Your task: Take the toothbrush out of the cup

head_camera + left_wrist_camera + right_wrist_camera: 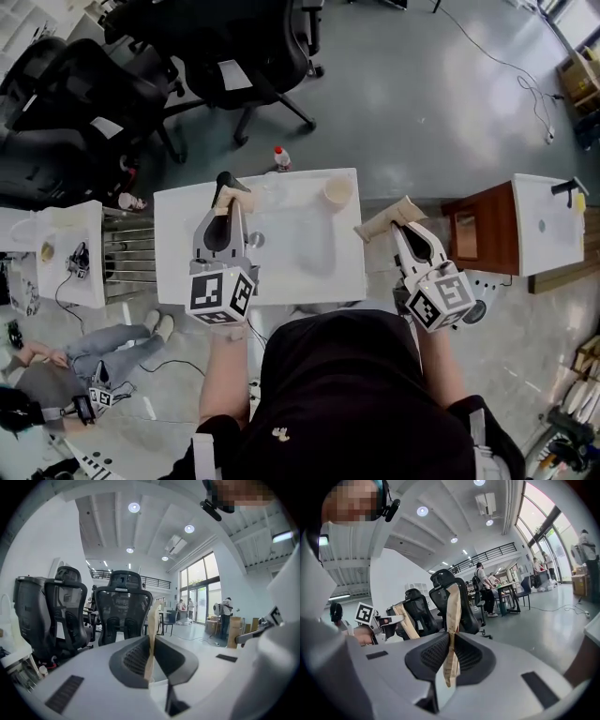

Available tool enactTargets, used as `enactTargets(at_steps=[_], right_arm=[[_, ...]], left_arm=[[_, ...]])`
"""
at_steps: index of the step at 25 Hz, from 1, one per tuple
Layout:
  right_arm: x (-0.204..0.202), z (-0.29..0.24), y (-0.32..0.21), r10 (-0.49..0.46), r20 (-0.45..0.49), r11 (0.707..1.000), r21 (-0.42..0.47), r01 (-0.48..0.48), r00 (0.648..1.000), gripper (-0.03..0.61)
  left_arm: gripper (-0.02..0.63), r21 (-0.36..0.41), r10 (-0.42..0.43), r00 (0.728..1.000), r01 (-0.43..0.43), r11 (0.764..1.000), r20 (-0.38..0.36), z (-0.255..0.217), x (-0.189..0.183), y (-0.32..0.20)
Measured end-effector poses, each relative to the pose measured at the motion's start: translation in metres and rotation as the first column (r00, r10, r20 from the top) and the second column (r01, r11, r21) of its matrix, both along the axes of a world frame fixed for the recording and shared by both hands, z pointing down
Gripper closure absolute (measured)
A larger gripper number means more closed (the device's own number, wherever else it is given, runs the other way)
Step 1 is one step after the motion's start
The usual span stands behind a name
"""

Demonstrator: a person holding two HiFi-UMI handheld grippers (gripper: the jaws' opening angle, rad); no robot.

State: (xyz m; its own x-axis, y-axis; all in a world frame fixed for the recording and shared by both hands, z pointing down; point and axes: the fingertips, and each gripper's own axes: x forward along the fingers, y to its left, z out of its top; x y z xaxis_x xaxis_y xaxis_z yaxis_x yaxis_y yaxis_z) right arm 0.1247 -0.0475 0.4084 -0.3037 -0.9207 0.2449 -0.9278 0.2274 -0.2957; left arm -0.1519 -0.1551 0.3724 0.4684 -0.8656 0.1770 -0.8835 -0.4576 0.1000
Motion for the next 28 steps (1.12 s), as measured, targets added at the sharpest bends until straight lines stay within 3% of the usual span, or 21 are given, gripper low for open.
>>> enactTargets(at_steps=[17, 28], right_arm=[[-0.052, 0.000, -0.029, -0.215, 0.004, 0.977, 0.012, 0.215, 0.977, 0.526], [-0.075, 0.001, -0.034, -0.293, -0.007, 0.956, 0.008, 0.293, 0.956, 0.525]], left_arm=[[0.572, -0.037, -0.197, 0.980, 0.197, 0.980, -0.004, 0.009, -0.066, 0.059], [0.572, -0.071, -0.256, 0.966, 0.255, 0.964, -0.015, 0.020, -0.081, 0.087]])
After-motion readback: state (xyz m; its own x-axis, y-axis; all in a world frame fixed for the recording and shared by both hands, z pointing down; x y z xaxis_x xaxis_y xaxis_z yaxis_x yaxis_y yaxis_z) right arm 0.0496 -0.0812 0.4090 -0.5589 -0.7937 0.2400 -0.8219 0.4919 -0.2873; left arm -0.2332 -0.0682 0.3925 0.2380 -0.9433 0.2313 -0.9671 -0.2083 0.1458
